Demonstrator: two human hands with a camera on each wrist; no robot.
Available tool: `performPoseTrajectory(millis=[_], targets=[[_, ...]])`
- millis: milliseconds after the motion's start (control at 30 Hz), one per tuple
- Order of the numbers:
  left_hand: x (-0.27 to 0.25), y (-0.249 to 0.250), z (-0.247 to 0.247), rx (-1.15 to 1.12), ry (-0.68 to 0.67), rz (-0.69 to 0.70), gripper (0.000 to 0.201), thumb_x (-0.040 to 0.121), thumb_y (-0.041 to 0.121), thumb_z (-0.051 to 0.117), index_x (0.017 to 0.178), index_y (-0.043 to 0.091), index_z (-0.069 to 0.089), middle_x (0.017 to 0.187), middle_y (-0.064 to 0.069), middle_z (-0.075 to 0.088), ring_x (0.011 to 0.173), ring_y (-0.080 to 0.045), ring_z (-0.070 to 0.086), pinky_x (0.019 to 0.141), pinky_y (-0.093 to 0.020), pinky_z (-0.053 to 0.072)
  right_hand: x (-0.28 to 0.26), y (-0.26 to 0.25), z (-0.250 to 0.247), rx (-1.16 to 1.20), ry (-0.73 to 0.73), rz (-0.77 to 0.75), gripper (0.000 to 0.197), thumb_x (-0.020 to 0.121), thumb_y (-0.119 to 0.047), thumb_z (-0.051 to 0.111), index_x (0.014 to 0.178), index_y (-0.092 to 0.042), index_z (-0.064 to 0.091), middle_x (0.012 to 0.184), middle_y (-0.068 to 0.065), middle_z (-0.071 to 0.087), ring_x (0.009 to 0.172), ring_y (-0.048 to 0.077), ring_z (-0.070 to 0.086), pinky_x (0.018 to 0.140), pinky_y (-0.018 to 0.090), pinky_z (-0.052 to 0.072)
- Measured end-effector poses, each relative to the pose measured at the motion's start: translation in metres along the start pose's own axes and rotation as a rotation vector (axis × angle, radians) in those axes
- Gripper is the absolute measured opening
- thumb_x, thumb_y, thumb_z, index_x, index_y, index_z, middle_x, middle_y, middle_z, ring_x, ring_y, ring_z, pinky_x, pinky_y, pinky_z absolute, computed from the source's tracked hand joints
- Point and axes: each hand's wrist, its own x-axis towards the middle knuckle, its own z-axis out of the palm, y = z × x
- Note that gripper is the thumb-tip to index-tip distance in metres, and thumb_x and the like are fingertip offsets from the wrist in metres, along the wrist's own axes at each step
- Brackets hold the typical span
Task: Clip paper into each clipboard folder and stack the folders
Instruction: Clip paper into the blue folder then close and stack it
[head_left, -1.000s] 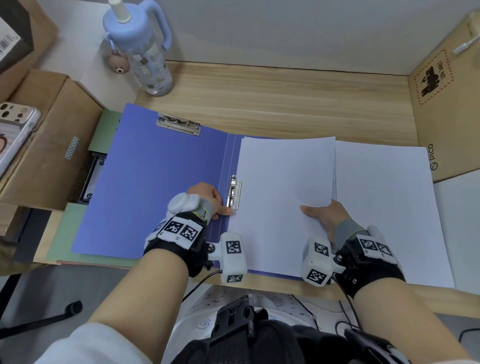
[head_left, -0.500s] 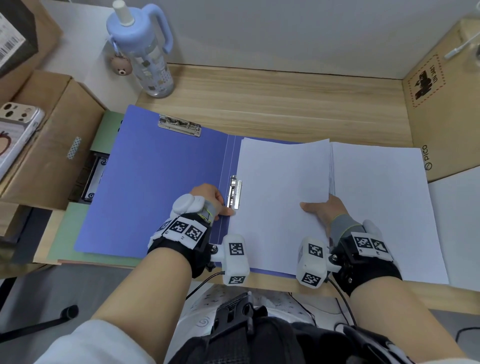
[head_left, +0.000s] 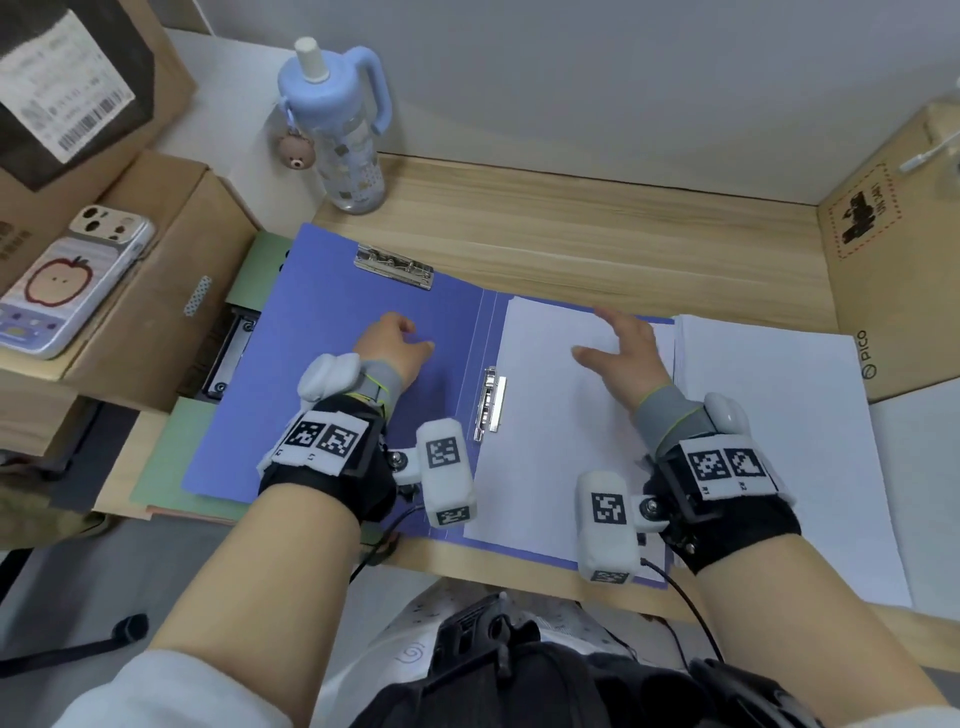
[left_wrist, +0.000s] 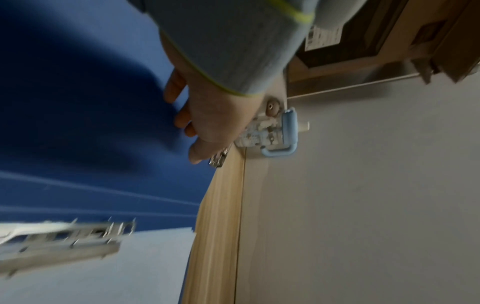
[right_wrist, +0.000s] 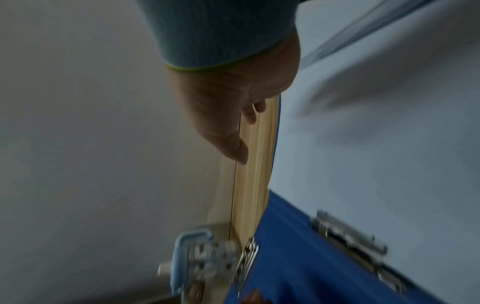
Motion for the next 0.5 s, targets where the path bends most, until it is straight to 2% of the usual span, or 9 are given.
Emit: performPoseTrajectory(millis=[133,233,367,500], targets=[[0.012,-0.019,-0.037,0.083,0.186,0.007,0.055,0.088,0.024,0.06,0.139,0.013,0.042,0.144,-0.013,0.04,0.134,-0.033,0.037,0.11,-0.039,0.03,-0.008,-0.028,0.041,0.032,-0.203,-0.047,0.057,0.091,-0.019,0.058,0.143,-0.025,0.035,0.152,0.0,0.025,0.141,0.018,0.026,0.107,0.026,0.026],[0.014,-0.036,-0.063,0.15,0.254,-0.059,0.064,0.086,0.026,0.06,0.144,0.014,0.035,0.149,-0.013,0.032,0.137,-0.034,0.029,0.113,-0.038,0.024,-0.014,-0.044,0.068,0.019,-0.318,-0.07,0.058,0.091,-0.017,0.058,0.144,-0.023,0.035,0.151,0.002,0.027,0.14,0.016,0.027,0.097,0.019,0.026],[0.013,-0.052,-0.086,0.099,0.23,-0.163,0.064,0.087,0.025,0.061,0.143,0.01,0.035,0.147,-0.019,0.032,0.135,-0.036,0.033,0.11,-0.038,0.028,-0.015,-0.063,0.098,0.042,-0.414,-0.053,0.058,0.09,-0.02,0.06,0.143,-0.027,0.036,0.152,0.0,0.027,0.14,0.017,0.028,0.105,0.026,0.03],[0.012,-0.058,-0.1,-0.037,0.12,-0.166,0.058,0.092,0.021,0.058,0.143,0.005,0.036,0.148,-0.015,0.037,0.134,-0.029,0.039,0.106,-0.032,0.033,-0.019,-0.086,0.122,0.098,-0.49,-0.032,0.059,0.091,-0.019,0.059,0.144,-0.026,0.035,0.154,-0.003,0.028,0.141,0.016,0.03,0.106,0.028,0.028]])
